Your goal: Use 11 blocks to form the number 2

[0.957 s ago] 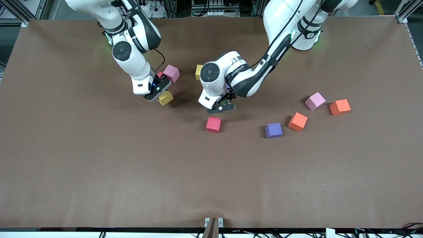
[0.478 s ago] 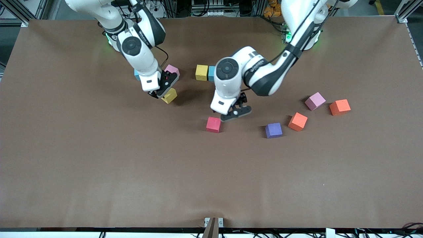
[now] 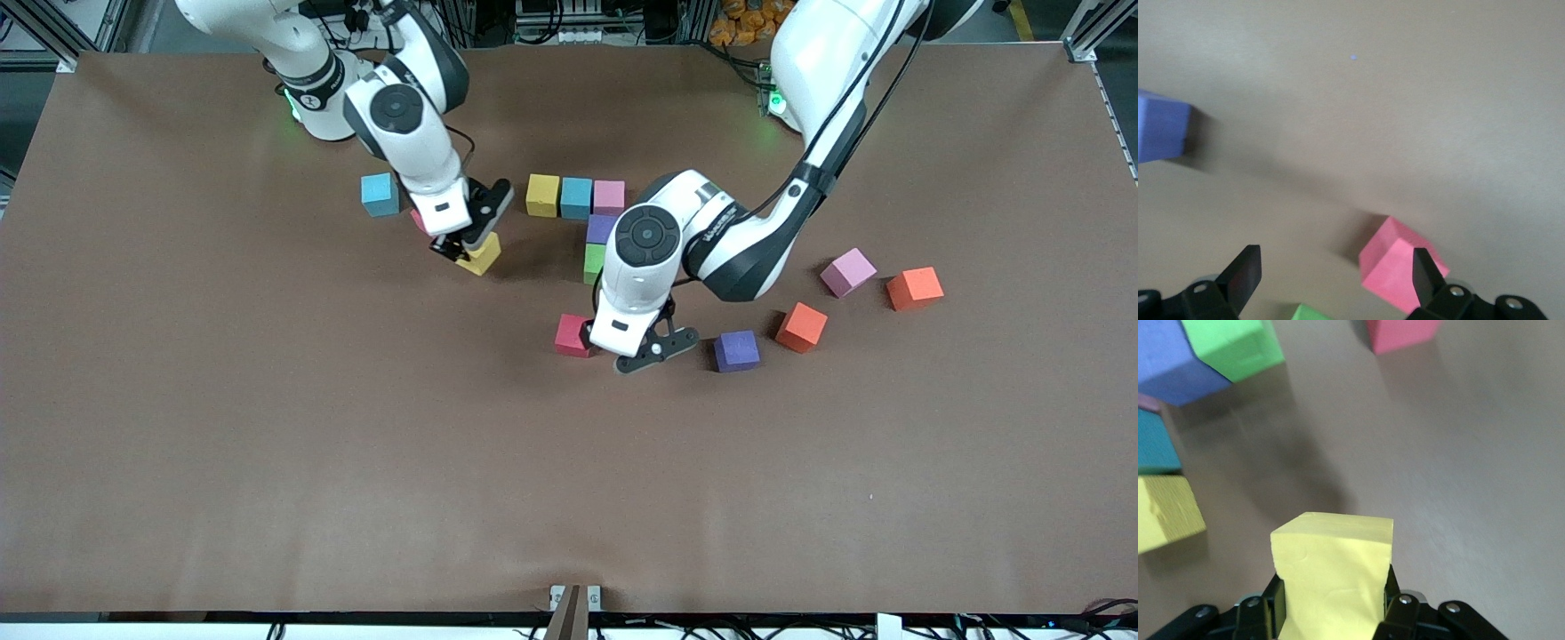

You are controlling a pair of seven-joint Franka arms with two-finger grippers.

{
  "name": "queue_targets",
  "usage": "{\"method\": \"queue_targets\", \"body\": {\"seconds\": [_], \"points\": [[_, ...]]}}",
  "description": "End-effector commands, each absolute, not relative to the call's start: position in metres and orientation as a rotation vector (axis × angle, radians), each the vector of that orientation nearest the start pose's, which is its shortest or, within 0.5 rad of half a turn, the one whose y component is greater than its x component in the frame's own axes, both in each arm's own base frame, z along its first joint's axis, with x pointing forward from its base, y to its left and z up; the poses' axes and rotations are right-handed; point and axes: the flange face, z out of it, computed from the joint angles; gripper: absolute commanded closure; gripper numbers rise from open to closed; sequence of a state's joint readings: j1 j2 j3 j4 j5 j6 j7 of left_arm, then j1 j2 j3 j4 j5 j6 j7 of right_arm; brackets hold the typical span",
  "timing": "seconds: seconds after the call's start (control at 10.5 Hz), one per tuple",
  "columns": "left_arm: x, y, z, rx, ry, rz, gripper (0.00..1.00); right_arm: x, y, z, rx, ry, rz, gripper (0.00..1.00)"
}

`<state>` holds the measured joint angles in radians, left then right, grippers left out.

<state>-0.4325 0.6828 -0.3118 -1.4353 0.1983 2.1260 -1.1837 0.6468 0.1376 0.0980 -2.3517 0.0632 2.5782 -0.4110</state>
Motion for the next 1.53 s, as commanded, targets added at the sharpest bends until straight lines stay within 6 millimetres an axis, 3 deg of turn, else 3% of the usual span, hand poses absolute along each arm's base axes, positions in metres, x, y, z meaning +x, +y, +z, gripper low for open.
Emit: {"method": "queue_targets", "body": {"seconds": [0.0,0.19,0.48,0.57,0.67,0.77,0.86,1.05,1.15,1.24,1.43], "points": [[0.583,-0.449,0.309,-3.167,-0.734,-0.024,0.0,0.399,0.395,0.269,-2.578,-1.673,-0.121,0.45],[0.593,-0.437,0.318,-3.166,-0.781,-0.043,0.0,0.399,0.419,0.262,-2.527,-1.824,-0.147,0.45],[0.612,-0.411,0.319,-3.1,-1.016,-0.045,0.0,0.392,0.43,0.252,-2.501,-1.882,-0.136,0.45],[0.619,-0.398,0.328,-3.092,-1.04,-0.073,0.0,0.391,0.433,0.249,-2.495,-1.892,-0.131,0.45],[0.637,-0.362,0.334,-3.05,-1.131,-0.058,0.0,0.391,0.438,0.245,-2.484,-1.906,-0.129,0.44],[0.655,-0.31,0.334,-2.967,-1.219,0.023,0.0,0.391,0.445,0.239,-2.477,-1.914,-0.121,0.45],[0.657,-0.304,0.337,-2.966,-1.243,0.04,0.0,0.386,0.453,0.237,-2.461,-1.931,-0.121,0.45],[0.652,-0.311,0.329,-2.949,-1.204,0.037,0.0,0.38,0.459,0.231,-2.446,-1.95,-0.111,0.45],[0.656,-0.3,0.329,-2.938,-1.252,0.06,0.0,0.375,0.466,0.224,-2.436,-1.959,-0.105,0.45],[0.654,-0.304,0.33,-2.926,-1.311,0.09,0.0,0.374,0.47,0.219,-2.425,-1.971,-0.098,0.45],[0.649,-0.316,0.325,-2.776,-1.648,0.219,0.0,0.375,0.469,0.214,-2.426,-1.976,-0.089,0.45]]}}
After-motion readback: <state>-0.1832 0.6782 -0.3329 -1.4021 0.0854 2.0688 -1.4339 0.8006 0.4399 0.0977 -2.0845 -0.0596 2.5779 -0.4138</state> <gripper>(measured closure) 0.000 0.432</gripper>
